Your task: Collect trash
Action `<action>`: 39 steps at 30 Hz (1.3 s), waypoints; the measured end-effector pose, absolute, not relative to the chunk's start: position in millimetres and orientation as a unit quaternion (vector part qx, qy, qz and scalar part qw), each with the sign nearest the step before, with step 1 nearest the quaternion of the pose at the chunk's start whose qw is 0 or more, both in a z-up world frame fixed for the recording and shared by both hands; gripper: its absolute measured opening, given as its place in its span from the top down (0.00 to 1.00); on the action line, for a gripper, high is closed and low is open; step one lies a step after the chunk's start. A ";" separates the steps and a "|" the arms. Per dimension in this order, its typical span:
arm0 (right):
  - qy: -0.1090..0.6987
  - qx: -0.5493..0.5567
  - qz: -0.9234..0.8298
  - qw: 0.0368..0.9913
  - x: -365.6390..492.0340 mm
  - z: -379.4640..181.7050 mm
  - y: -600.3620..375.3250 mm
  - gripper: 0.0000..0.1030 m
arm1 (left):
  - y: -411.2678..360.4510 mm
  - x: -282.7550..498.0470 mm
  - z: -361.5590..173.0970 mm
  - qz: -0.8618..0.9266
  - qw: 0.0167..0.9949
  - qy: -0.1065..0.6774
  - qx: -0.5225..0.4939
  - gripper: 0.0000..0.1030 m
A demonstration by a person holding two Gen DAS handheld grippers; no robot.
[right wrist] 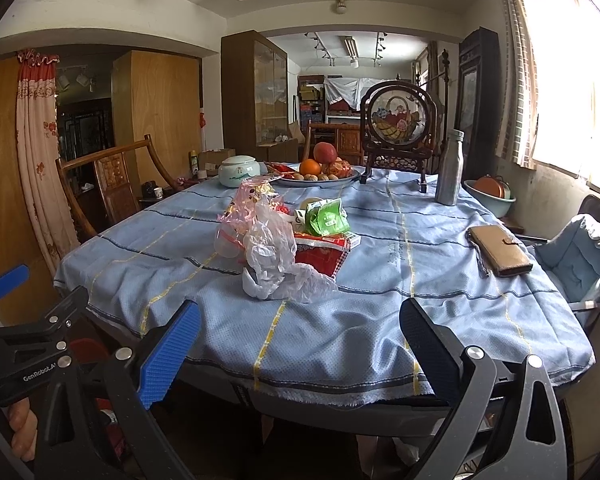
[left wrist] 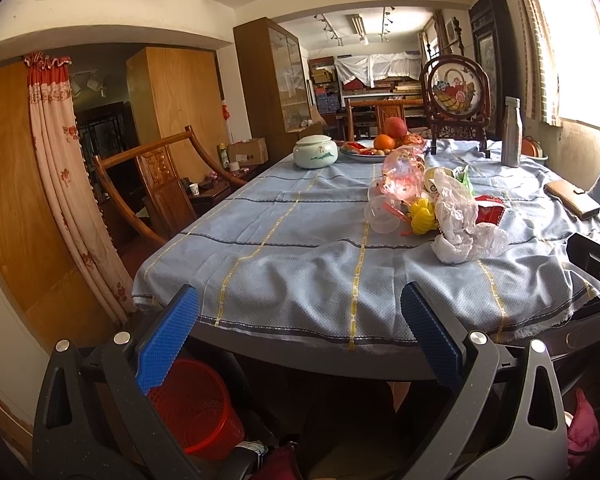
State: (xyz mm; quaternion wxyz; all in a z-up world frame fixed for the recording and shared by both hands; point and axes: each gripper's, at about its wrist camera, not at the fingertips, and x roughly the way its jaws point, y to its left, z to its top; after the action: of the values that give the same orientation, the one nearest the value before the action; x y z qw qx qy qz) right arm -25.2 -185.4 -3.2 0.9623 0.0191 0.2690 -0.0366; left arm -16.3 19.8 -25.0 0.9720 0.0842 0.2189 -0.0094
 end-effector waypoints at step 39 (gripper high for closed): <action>0.242 0.077 -0.044 0.966 84.0 -37.9 -268.4 0.05 | -23.2 153.3 -29.3 -0.176 0.927 0.331 0.018 0.06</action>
State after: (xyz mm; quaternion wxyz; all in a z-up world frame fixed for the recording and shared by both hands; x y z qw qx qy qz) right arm 84.0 -268.4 -37.9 0.9662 0.0766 0.2423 -0.0435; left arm 153.3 -23.2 -29.4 0.9270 0.0179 0.3308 -0.1757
